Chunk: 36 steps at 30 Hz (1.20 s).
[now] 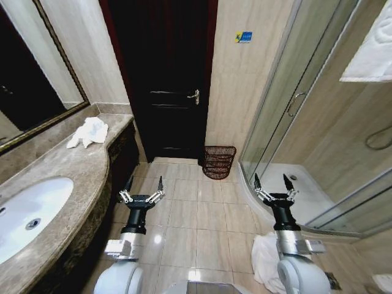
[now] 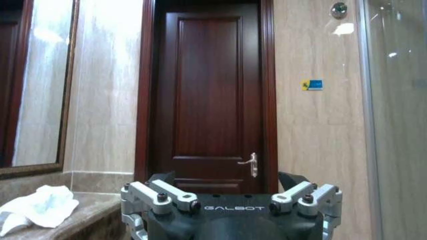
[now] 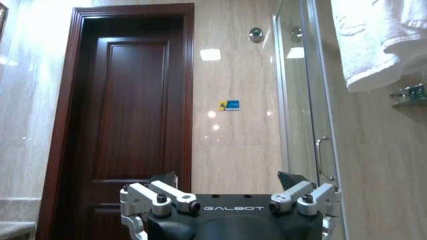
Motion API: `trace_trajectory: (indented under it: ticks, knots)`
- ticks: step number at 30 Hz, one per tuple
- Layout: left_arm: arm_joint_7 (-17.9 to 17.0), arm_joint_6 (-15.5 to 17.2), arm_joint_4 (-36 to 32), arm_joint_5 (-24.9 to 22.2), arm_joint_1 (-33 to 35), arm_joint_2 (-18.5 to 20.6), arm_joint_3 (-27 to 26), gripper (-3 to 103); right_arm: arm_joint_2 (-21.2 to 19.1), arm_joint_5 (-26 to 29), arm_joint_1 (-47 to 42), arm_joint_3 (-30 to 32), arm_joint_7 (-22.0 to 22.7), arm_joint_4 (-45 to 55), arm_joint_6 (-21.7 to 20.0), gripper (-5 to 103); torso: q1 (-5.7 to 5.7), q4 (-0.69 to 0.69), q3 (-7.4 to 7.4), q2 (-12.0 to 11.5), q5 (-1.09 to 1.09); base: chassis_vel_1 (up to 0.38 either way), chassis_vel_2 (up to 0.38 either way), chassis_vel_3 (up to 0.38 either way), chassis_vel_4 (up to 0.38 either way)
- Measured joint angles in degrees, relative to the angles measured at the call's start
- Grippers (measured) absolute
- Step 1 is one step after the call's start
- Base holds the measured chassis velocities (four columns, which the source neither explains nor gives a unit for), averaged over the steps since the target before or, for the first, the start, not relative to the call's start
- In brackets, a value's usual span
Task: Discard the used towel into the hamper.
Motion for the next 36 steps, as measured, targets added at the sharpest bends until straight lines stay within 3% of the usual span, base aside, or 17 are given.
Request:
trace_trajectory:
  ticks: [8, 22, 36]
  knots:
    - [-0.03, -0.20, -0.31, 0.00, 0.54, 0.00, 0.91, 100, -0.88, 0.11, 0.71, -0.24, 0.86, 1.10, -0.08, 100, 0.00, 0.00, 0.00, 0.00, 0.00, 0.000, 0.000, 0.000, 0.000]
    - [0.40, -1.73, 0.82, 2.77, 0.63, 0.00, 1.95, 100, -1.53, -0.64, 2.32, -1.36, 1.00, 1.85, -3.96, 100, 0.00, 0.00, 0.00, 0.00, 0.00, 0.000, 0.000, 0.000, 0.000]
    - [0.79, -2.87, 1.84, 3.00, 0.10, 0.00, 2.76, 100, -0.24, -1.29, 1.77, -2.01, 0.31, 2.00, -3.58, 100, 0.00, 0.00, 0.00, 0.00, 0.00, -0.034, 0.037, 0.035, -0.033]
